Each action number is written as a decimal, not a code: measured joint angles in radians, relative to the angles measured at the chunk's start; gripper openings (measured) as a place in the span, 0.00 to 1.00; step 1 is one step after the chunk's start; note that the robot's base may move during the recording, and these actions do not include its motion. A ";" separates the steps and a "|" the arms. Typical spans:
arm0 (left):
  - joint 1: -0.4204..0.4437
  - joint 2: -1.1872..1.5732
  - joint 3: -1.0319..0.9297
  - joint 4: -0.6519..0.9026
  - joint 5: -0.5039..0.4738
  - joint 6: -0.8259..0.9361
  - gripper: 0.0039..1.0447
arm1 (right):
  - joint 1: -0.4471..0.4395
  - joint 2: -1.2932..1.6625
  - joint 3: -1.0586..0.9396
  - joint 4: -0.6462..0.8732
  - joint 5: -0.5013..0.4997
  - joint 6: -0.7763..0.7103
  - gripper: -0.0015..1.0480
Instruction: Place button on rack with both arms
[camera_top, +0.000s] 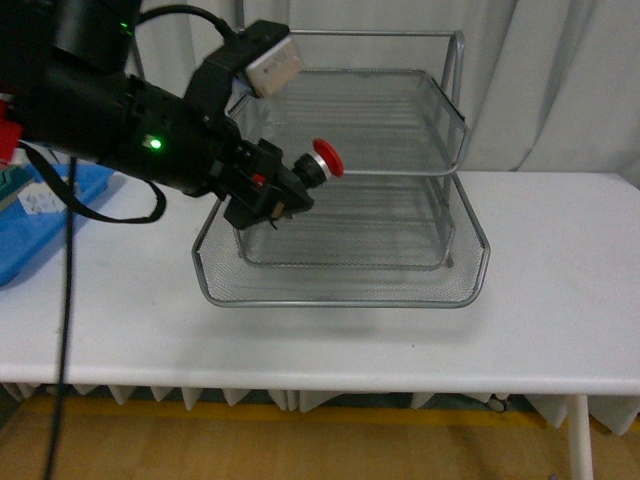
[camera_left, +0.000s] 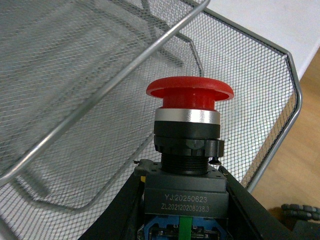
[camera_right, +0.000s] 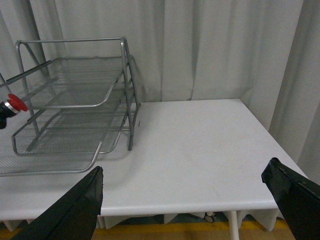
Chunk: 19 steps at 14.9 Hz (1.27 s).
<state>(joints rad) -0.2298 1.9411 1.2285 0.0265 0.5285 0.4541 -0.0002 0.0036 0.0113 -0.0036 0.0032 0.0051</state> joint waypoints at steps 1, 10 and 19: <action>-0.018 0.047 0.043 -0.015 -0.009 0.023 0.34 | 0.000 0.000 0.000 0.000 0.000 0.000 0.94; 0.013 0.023 0.056 0.057 0.104 -0.066 0.90 | 0.000 0.000 0.000 0.000 0.000 0.000 0.94; 0.170 -0.543 -0.775 0.952 -0.597 -0.447 0.08 | 0.000 0.000 0.000 0.000 -0.003 0.000 0.94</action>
<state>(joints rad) -0.0597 1.3983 0.4534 0.9787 -0.0689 0.0067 -0.0002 0.0036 0.0113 -0.0040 0.0006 0.0051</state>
